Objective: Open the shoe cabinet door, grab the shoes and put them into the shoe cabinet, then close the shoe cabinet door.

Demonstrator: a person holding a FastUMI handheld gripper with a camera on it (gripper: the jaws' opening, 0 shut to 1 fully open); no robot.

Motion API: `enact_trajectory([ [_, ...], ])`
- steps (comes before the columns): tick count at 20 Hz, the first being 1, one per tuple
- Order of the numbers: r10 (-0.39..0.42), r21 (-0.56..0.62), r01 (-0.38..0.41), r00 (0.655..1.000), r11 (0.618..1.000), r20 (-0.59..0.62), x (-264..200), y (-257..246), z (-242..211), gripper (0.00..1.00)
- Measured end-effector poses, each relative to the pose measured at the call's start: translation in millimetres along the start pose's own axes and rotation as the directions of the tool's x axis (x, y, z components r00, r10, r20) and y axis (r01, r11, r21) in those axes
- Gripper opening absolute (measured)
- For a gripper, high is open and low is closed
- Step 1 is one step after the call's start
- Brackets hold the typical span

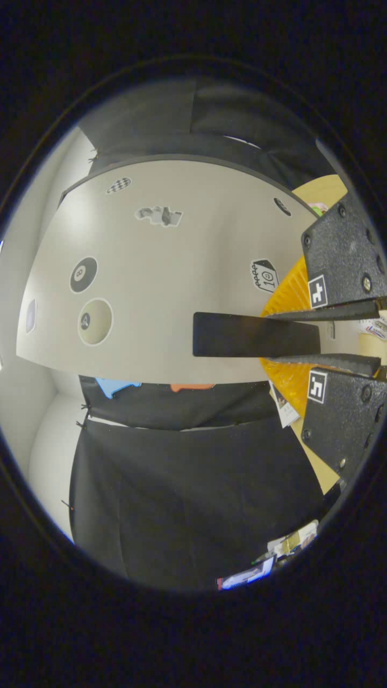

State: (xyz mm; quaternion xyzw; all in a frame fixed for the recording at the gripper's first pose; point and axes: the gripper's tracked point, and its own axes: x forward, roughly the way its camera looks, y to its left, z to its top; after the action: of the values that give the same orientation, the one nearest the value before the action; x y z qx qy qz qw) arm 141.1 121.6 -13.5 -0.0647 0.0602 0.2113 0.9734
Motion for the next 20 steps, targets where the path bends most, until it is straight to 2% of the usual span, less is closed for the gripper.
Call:
enact_trajectory([
  [8,0.032,-0.035,-0.032,0.999,0.999,0.000,-68.6,-26.1,-6.6,0.29],
  [17,-0.049,-0.042,0.050,0.999,0.998,0.010,-143.5,-91.8,-18.3,0.27],
  [20,-0.045,0.004,0.045,0.999,0.999,0.000,-159.4,-115.5,-17.5,0.21],
])
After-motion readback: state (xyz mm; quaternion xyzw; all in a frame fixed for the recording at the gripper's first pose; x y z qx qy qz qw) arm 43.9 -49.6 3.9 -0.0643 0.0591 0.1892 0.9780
